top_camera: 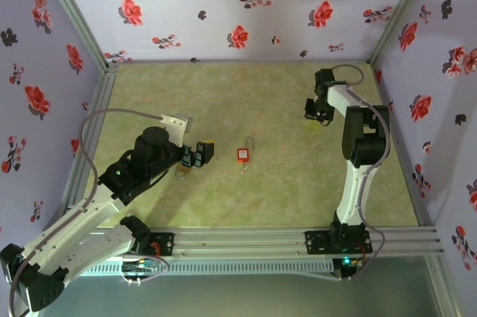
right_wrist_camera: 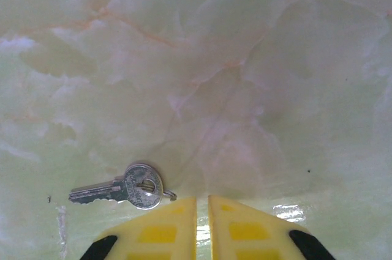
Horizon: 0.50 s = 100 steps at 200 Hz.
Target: Unlock with the key
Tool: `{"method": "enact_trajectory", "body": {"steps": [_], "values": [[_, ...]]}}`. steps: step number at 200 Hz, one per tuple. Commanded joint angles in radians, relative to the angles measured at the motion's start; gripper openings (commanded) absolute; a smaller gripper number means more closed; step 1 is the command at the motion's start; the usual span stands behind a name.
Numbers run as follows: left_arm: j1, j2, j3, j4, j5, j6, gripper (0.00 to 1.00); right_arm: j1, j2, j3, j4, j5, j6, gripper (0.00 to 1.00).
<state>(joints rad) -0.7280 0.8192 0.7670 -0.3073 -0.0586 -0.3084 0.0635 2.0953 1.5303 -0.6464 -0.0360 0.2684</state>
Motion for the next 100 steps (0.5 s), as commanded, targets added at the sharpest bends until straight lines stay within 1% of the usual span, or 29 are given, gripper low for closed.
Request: {"method": "enact_trajectory", "body": {"steps": [1,17,41,57,84,100], "values": [[0.002,-0.003,-0.005,0.023,0.004,-0.002,1.0,-0.004,-0.008,-0.035,0.01,-0.017,-0.014,0.12],[0.002,0.0,-0.008,0.03,0.004,-0.004,1.0,-0.006,-0.019,-0.053,0.019,-0.018,-0.012,0.13],[0.001,0.004,-0.003,0.03,0.004,-0.006,1.0,-0.005,-0.048,-0.056,0.035,-0.062,-0.008,0.19],[0.002,0.005,0.001,0.027,0.004,-0.006,1.0,-0.005,-0.069,-0.037,0.032,-0.083,-0.014,0.22],[0.002,0.001,-0.001,0.023,0.003,-0.007,1.0,-0.005,-0.071,0.004,-0.003,-0.11,-0.042,0.31],[0.002,0.003,-0.005,0.025,0.004,-0.009,1.0,-0.005,-0.053,0.025,-0.016,-0.11,-0.052,0.33]]}}
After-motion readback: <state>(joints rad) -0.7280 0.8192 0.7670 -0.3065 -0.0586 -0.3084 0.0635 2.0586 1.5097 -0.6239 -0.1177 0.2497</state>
